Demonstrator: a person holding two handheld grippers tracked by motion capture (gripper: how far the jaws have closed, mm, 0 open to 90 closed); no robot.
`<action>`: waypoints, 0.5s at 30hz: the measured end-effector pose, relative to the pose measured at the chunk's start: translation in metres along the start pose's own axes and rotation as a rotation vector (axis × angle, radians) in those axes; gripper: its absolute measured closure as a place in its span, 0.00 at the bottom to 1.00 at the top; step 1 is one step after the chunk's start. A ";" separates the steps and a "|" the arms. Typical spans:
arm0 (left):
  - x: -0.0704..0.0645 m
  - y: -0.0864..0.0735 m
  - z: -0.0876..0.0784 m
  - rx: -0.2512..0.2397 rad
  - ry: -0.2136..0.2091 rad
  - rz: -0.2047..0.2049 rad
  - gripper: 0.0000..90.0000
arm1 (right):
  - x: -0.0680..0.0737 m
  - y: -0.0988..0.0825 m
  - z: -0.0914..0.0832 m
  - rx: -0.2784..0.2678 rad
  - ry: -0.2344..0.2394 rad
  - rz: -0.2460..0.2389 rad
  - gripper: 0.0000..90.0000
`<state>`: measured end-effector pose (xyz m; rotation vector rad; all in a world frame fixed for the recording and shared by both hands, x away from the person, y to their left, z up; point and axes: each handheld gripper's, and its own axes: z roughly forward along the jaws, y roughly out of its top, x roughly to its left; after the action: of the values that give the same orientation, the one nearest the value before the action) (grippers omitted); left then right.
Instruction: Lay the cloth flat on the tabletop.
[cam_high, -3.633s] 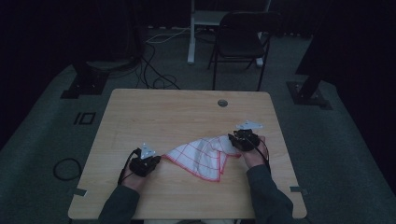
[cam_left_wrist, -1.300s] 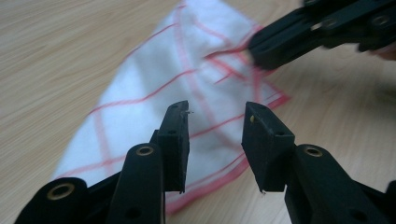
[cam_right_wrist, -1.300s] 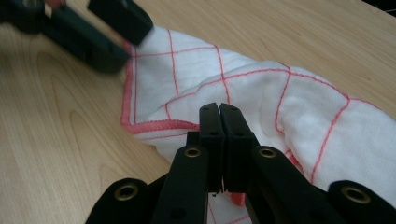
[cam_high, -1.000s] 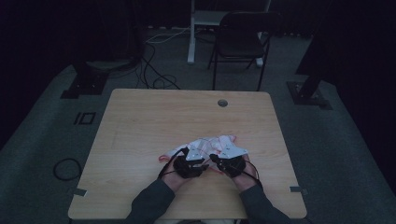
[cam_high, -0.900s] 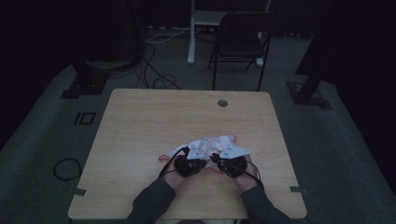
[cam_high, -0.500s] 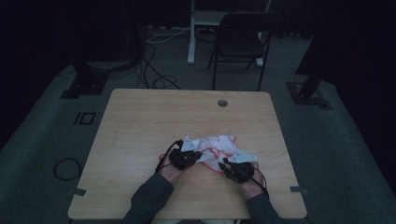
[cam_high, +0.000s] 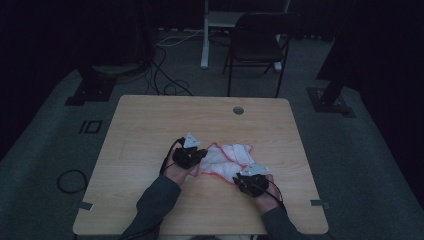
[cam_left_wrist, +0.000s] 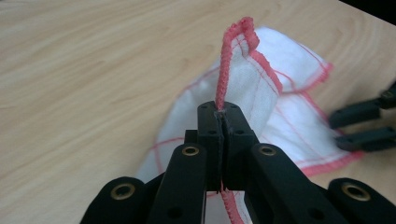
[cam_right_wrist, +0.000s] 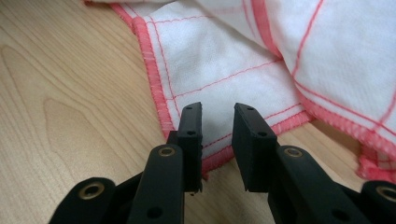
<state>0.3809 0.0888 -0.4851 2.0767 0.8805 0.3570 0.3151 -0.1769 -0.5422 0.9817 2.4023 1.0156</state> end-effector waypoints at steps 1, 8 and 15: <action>0.003 0.001 -0.001 -0.002 0.007 -0.004 0.99 | 0.000 0.000 0.000 0.000 0.002 0.002 0.82; 0.026 0.003 -0.005 -0.021 0.042 -0.064 0.99 | -0.004 -0.005 -0.005 0.006 0.009 0.012 0.82; 0.051 0.004 -0.009 -0.027 0.081 -0.114 0.99 | -0.005 -0.009 -0.010 0.010 0.008 0.012 0.83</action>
<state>0.4143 0.1277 -0.4790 1.9892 1.0330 0.3918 0.3090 -0.1903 -0.5415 0.9985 2.4128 1.0152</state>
